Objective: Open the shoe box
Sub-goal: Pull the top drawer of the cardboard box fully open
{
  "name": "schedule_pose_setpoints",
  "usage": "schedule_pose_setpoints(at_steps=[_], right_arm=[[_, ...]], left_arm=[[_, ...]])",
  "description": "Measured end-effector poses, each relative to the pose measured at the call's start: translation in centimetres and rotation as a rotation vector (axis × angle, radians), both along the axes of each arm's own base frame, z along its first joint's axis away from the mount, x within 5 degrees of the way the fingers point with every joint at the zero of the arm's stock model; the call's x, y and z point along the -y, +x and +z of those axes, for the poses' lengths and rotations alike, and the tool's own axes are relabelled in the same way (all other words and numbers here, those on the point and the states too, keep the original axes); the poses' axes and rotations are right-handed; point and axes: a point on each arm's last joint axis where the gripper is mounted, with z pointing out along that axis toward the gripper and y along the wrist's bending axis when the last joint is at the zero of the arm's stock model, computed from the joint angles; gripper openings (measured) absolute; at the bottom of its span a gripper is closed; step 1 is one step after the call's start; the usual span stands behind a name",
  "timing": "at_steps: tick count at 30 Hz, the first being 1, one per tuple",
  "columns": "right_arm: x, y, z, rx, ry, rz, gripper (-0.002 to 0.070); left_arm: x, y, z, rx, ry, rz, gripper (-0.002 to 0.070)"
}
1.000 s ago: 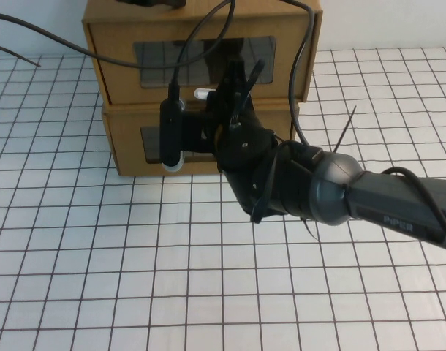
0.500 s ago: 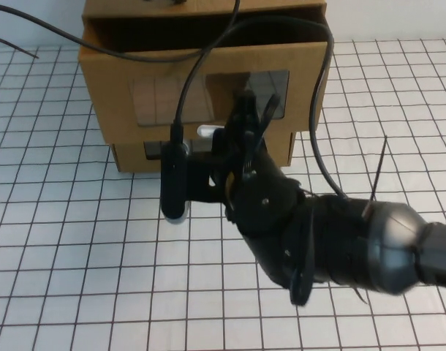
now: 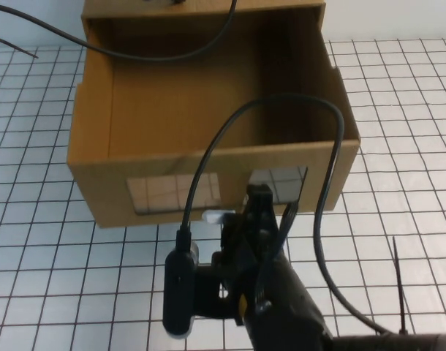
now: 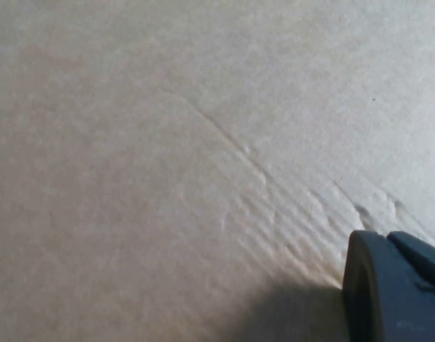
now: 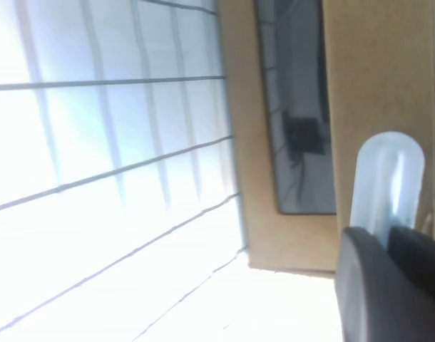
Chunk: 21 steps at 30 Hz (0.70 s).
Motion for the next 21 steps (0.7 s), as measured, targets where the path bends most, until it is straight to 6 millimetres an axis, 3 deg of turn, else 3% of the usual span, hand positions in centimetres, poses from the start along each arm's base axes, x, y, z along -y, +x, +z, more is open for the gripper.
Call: schedule_pose_setpoints(at_steps=[7, 15, 18, 21], right_arm=[[-0.1, -1.3, -0.1, -0.028, 0.040, -0.050, 0.0037], [1.0, -2.1, 1.3, -0.059, 0.106, -0.124, 0.0253], [1.4, -2.2, 1.7, -0.066, 0.122, -0.151, 0.0258], [1.8, -2.7, 2.6, -0.041, 0.139, -0.167, 0.0202]], left_arm=[[0.0, 0.0, 0.0, -0.004, -0.004, 0.003, -0.0002], [0.0, -0.5, 0.6, -0.002, -0.017, -0.006, -0.0002], [-0.1, -1.0, 1.1, -0.003, -0.004, -0.015, -0.0002], [-0.3, -1.7, 1.8, 0.007, 0.005, -0.027, -0.0002]])
